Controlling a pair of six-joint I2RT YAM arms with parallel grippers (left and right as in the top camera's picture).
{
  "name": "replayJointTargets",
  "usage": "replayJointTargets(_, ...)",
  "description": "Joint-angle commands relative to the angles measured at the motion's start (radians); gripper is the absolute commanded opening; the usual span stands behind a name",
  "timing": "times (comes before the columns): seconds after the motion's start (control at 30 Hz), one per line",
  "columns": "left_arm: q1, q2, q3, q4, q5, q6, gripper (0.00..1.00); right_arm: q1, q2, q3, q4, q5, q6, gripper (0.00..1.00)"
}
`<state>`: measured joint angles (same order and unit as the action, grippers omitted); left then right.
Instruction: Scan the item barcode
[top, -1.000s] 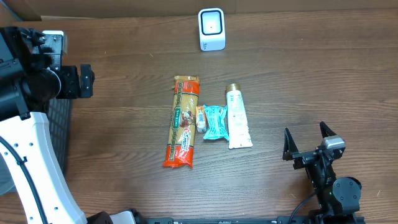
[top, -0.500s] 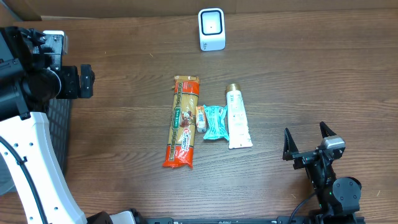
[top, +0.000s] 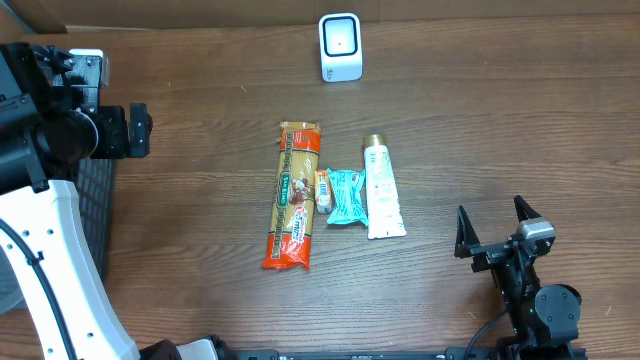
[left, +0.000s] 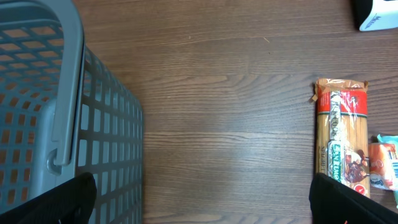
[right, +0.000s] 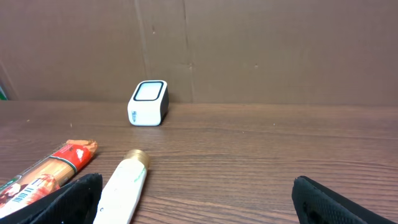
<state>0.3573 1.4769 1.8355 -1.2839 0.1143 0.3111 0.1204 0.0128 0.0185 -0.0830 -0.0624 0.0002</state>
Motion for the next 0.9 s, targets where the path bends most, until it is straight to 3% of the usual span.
replayJointTargets(0.0,0.002,0.007,-0.001,0.0,-0.006,0.015,1.0,0.004,-0.009,-0.011,0.004,0.006,0.003,1.0)
replayJointTargets(0.87,0.002,0.007,-0.001,0.0,-0.006,0.015,1.0,0.004,-0.009,-0.01,0.003,0.029,-0.005,1.0)
